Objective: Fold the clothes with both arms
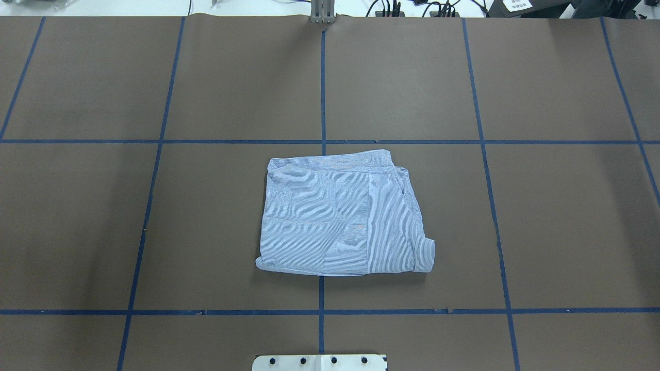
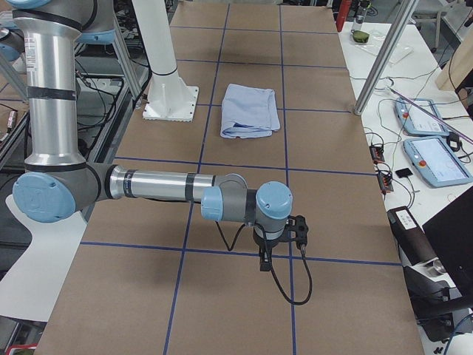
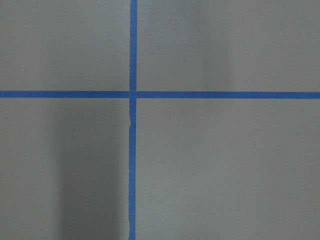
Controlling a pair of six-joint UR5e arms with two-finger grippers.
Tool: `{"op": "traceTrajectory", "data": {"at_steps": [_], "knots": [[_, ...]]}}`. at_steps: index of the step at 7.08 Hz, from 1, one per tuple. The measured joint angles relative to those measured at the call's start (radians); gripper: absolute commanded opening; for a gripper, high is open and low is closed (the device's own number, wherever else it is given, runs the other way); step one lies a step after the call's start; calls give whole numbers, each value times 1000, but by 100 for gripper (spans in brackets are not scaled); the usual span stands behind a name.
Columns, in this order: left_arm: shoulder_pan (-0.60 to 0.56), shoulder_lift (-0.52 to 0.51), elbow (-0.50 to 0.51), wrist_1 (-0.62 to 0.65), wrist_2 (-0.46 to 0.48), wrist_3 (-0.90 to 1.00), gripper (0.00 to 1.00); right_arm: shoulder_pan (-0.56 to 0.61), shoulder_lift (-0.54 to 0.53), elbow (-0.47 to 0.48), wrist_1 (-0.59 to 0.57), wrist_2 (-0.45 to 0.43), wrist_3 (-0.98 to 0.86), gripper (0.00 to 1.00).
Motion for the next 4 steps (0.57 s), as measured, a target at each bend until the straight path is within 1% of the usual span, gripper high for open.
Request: {"op": "traceTrajectory", "data": {"at_steps": [2,4], "knots": [[-1,3,0,-8,0,-59,100,0,3,1,0,1,2,100],[-1,4,0,-9,0,-71,100,0,7,0,0,0,3,100]]}}
